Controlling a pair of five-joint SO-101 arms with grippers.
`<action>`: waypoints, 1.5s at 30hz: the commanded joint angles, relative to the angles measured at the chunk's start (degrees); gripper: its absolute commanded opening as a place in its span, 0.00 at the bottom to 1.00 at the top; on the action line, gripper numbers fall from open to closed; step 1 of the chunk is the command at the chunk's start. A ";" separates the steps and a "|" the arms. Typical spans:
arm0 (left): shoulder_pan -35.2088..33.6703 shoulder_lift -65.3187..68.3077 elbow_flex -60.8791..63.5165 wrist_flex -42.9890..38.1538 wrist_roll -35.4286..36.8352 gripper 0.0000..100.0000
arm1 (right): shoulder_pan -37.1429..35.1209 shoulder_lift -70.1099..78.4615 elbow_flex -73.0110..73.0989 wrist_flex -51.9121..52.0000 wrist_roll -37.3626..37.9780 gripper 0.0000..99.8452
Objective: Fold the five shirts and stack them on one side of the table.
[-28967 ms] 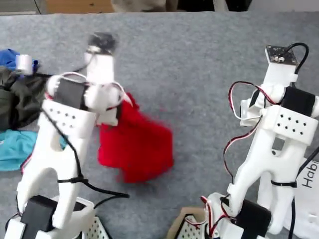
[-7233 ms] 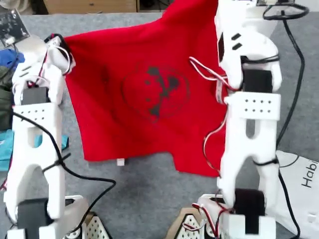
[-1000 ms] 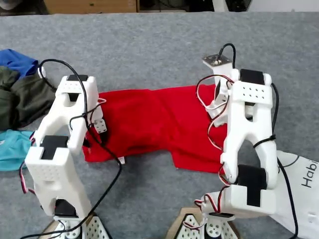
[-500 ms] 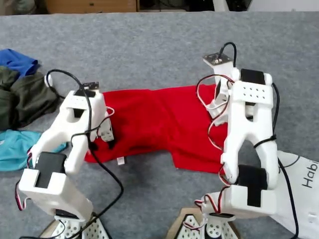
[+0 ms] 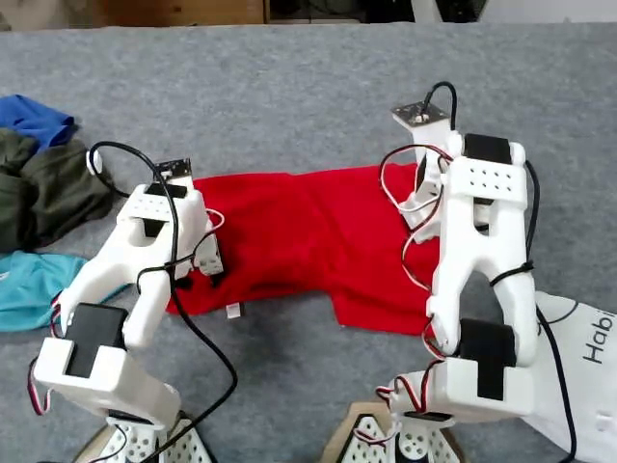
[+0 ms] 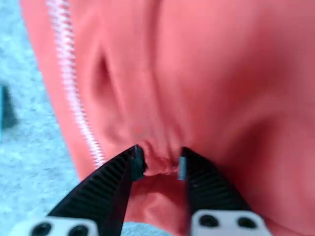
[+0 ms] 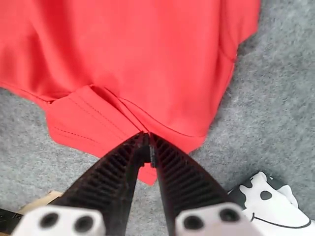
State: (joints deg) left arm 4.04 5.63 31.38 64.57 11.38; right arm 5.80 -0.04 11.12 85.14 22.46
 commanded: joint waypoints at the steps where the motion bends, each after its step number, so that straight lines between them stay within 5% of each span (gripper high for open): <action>1: 0.00 -0.31 0.00 -2.20 0.70 0.02 | 0.84 -3.47 0.13 -0.44 -0.09 0.00; 11: -0.18 -0.84 -2.46 -0.62 0.79 0.02 | 1.89 -3.82 -0.13 -0.09 -0.09 0.00; 17: -1.05 -0.92 -15.12 9.58 0.44 0.02 | 7.69 -3.91 -5.85 6.33 0.35 0.01; 23: -4.22 -0.57 -30.68 17.85 0.35 0.02 | 11.38 -4.18 -14.81 17.32 -0.70 0.14; 37: -2.90 -0.31 -30.24 18.73 -1.58 0.02 | 11.21 -6.55 12.79 8.09 -5.19 0.14; 45: -2.90 -0.31 -29.19 18.64 -1.32 0.02 | 14.55 -6.55 16.13 7.03 -4.75 0.14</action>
State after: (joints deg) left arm 0.79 5.71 2.37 82.95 10.15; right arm 17.93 -3.47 27.21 92.97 17.71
